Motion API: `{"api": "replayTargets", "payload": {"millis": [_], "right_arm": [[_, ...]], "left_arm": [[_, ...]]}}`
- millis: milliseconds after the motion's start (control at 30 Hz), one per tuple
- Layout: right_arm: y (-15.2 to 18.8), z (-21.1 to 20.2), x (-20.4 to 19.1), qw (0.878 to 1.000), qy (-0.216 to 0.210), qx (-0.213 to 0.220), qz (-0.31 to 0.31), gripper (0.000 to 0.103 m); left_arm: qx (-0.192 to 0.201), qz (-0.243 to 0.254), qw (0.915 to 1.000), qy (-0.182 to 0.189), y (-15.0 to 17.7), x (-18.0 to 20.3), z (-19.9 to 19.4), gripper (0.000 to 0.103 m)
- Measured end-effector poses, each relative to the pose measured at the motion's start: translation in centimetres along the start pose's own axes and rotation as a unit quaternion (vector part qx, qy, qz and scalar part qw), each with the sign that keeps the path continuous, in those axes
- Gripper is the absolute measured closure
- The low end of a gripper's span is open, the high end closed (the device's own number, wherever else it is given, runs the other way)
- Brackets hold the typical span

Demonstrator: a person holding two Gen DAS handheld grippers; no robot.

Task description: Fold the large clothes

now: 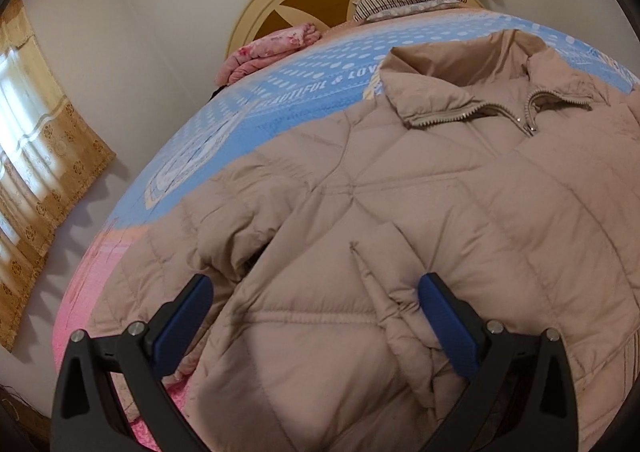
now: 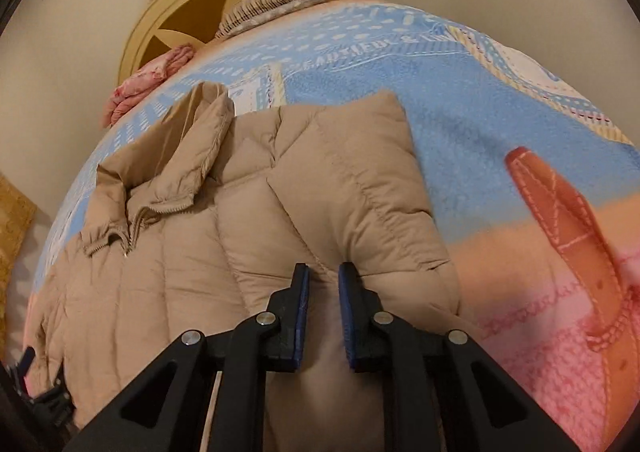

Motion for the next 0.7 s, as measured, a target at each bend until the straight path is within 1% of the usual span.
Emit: {"api": "replayTargets", "payload": {"millis": [67, 100, 167, 200, 267, 300, 333, 367, 433, 500, 567, 600, 633, 667, 700], "right_arm": [[0.1, 0.3, 0.8, 1.000, -0.017, 0.006, 0.020, 0.090], [0.8, -0.4, 1.3, 0.999, -0.023, 0.008, 0.026, 0.091], [0.7, -0.3, 1.4, 0.999, -0.024, 0.007, 0.025, 0.091], [0.6, -0.5, 1.1, 1.000, -0.018, 0.006, 0.019, 0.091], [0.3, -2.0, 0.7, 1.000, -0.011, 0.015, 0.011, 0.091], [0.0, -3.3, 0.8, 0.999, -0.021, 0.034, 0.010, 0.089], [-0.5, -4.7, 0.4, 0.997, -0.034, 0.064, 0.003, 0.088], [-1.1, -5.7, -0.2, 0.996, -0.035, 0.087, -0.007, 0.088], [-2.4, -6.4, -1.4, 0.993, -0.032, 0.113, -0.032, 0.088], [-3.7, -4.8, -1.9, 0.994, -0.011, 0.100, -0.043, 0.088], [-4.7, -1.9, -0.9, 0.998, 0.009, 0.063, -0.025, 0.088], [-4.8, -0.7, -0.3, 0.998, 0.022, 0.050, -0.017, 0.088], [-4.7, 0.7, 0.8, 0.999, 0.025, 0.031, -0.002, 0.088], [-4.5, 2.0, 2.0, 1.000, 0.005, 0.009, 0.021, 0.088], [-4.3, 2.5, 3.2, 0.999, -0.022, 0.009, 0.047, 0.091]], "left_arm": [[0.008, -0.007, 0.9999, -0.004, -0.4, -0.2, -0.7, 0.000], [0.019, -0.020, 0.9996, -0.005, -0.8, -0.5, -1.3, 0.000], [0.039, -0.041, 0.9984, -0.001, -1.4, -1.1, -1.9, 0.000], [0.037, -0.043, 0.9984, 0.000, -1.7, -1.1, -1.7, 0.000], [0.009, -0.030, 0.9995, 0.000, -1.7, -0.2, -0.1, 0.000], [0.000, -0.024, 0.9997, 0.000, -1.6, 0.1, 0.6, 0.000], [-0.004, -0.022, 0.9997, 0.001, -1.2, 0.5, 1.2, 0.000], [-0.006, -0.024, 0.9997, 0.003, -0.9, 0.6, 1.5, 0.000], [-0.005, -0.025, 0.9997, 0.002, -0.8, 0.7, 1.3, 0.000], [-0.006, -0.024, 0.9997, 0.007, -0.7, 0.9, 1.4, 0.000], [-0.013, -0.034, 0.9991, 0.021, -0.5, 0.4, 1.7, 0.000], [-0.018, -0.045, 0.9982, 0.035, -0.4, 0.2, 2.0, 0.000], [-0.021, -0.051, 0.9976, 0.042, -0.3, 0.0, 2.1, 0.000], [-0.023, -0.061, 0.9966, 0.051, -0.2, -0.1, 2.2, 0.000], [-0.024, -0.063, 0.9962, 0.054, -0.2, -0.1, 2.3, 0.000]]}}
Point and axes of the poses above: each gripper's, at about its wrist camera, not at the fingertips, and z roughly the way its jaws point, x to its right, y to its underside, the point moved 1 cm from there along z, roughly the way its jaws point, and after that the axes turned 3 degrees about y, right-handed, at the moved point
